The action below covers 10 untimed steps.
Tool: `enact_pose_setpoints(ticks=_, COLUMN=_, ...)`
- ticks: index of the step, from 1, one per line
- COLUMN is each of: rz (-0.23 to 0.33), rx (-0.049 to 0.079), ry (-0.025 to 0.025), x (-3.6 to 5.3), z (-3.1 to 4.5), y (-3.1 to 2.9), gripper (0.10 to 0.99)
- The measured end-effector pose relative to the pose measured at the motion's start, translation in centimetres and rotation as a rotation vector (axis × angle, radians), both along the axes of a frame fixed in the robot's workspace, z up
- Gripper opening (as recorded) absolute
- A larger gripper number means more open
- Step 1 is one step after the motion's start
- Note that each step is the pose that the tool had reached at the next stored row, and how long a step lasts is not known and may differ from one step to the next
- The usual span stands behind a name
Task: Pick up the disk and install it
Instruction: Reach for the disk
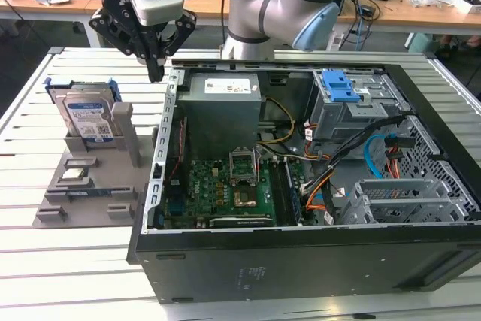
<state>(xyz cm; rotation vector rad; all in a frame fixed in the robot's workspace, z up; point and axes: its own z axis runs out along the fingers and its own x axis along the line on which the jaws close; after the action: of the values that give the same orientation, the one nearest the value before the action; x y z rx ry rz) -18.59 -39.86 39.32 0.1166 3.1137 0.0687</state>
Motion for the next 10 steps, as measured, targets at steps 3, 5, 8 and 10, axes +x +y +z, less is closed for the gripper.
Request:
enact_pose_setpoints(ticks=3, rz=0.0, rx=0.0, ry=-0.0001, x=-0.61, z=-0.01, y=0.0, gripper=0.106)
enact_pose_setpoints(ticks=5, rz=0.0, rx=0.0, ry=-0.0001, x=-1.07, z=0.0, y=0.0, gripper=0.106)
enact_pose_setpoints(ticks=8, rz=0.0, rx=0.0, ry=-0.0001, x=-1.46, z=-0.01, y=0.0, gripper=0.106)
enact_pose_setpoints(ticks=10, rz=0.0, rx=0.0, ry=0.0, x=-2.01, z=0.0, y=0.0, gripper=0.106)
